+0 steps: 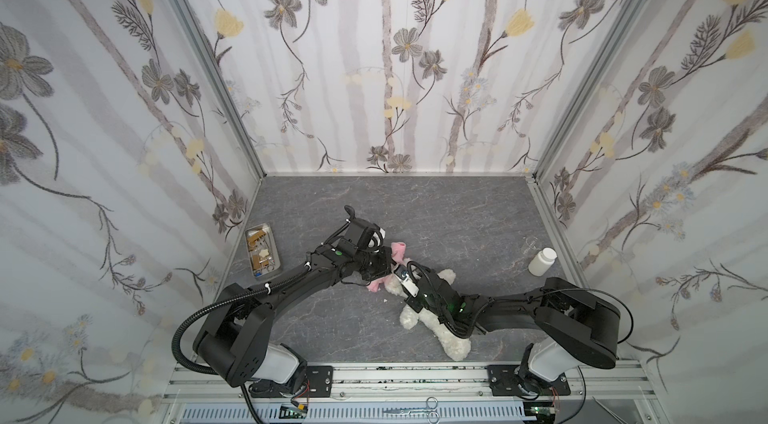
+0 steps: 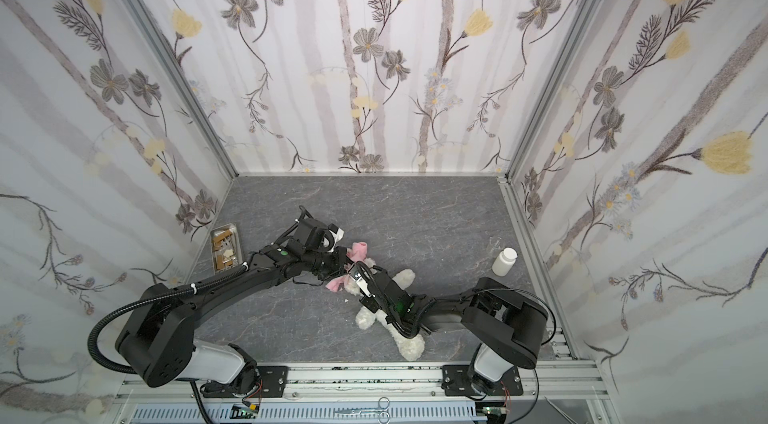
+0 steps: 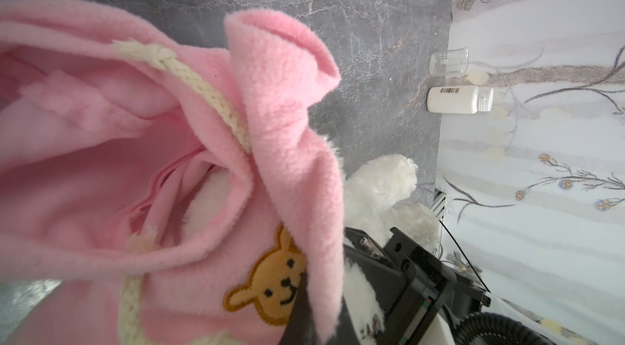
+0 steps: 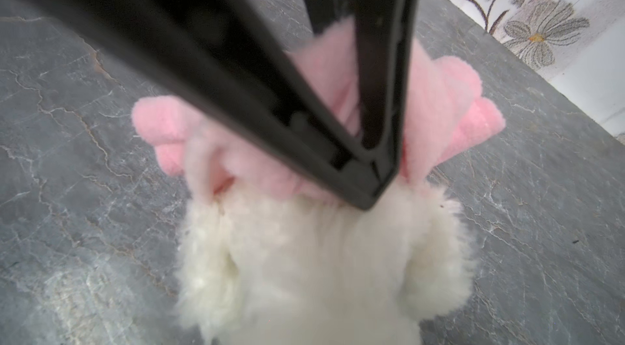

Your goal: Dress the teddy bear

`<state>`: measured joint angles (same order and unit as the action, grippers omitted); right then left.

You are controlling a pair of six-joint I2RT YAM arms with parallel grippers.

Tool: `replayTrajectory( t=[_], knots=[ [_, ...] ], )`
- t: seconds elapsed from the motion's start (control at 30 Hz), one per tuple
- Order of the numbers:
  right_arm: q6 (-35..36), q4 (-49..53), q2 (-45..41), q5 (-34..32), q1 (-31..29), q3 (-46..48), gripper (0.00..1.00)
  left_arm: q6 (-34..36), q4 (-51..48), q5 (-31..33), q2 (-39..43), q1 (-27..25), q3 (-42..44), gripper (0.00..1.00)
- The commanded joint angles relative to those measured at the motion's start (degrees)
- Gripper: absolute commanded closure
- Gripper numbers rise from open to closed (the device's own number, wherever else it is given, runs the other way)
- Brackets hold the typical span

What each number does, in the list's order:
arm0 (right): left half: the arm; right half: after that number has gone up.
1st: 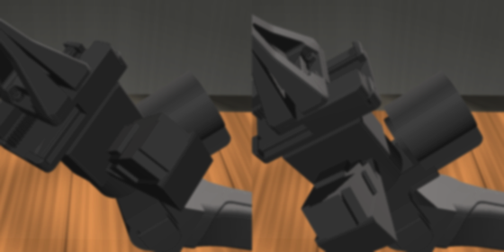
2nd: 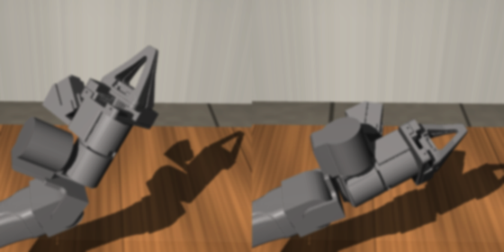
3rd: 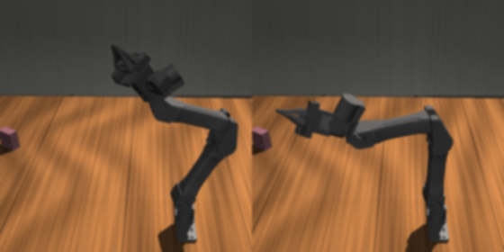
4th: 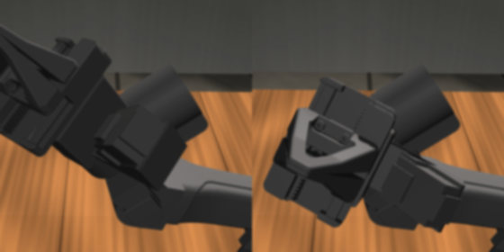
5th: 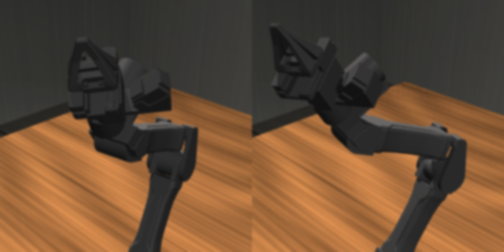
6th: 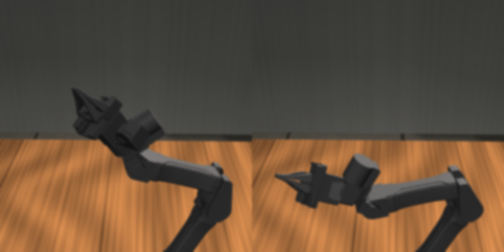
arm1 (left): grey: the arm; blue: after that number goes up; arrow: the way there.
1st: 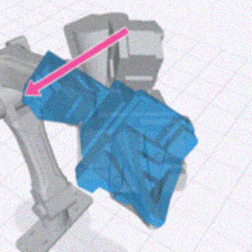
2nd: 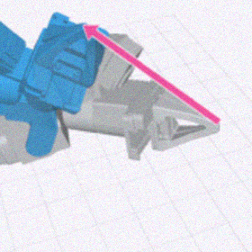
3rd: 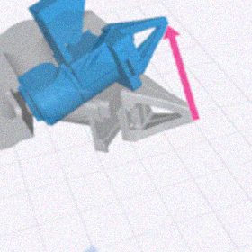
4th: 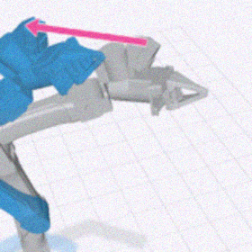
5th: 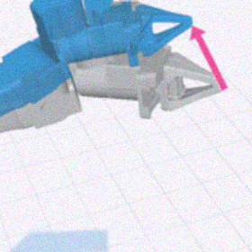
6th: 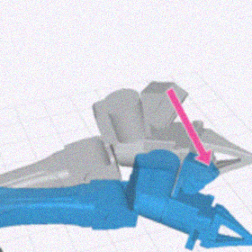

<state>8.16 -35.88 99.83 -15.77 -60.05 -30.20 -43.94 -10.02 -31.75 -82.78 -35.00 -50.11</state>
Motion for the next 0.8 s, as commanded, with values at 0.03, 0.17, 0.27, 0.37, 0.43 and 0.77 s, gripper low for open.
replayTrajectory(
  t=[0.03,0.17,0.27,0.37,0.43,0.77],
  knots=[
    [3.2,-8.9,-0.8,3.1,0.8,1.1,0.60,-1.6,5.2,-0.8,-1.1,-0.1,1.2,0.97],
    [2.6,-6.9,-2.8,3.2,1.1,1.3,0.44,-1.9,6.7,1.0,-1.9,-0.1,3.0,0.97],
    [0.2,-4.2,-6.2,4.4,1.3,2.6,0.25,-1.9,7.4,1.9,-2.4,-0.1,3.8,0.97],
    [-2.9,-0.6,-10.4,5.8,1.3,4.1,0.07,-1.9,7.7,2.2,-2.9,-0.1,3.8,0.97],
    [-5.0,1.5,-12.8,6.5,1.4,5.6,0.05,-1.8,7.9,2.3,-3.1,-0.1,3.6,0.96],
    [-12.0,0.8,-11.8,9.4,3.4,9.7,0.31,-0.8,7.8,3.0,-2.7,-0.1,4.0,0.82]
  ],
)
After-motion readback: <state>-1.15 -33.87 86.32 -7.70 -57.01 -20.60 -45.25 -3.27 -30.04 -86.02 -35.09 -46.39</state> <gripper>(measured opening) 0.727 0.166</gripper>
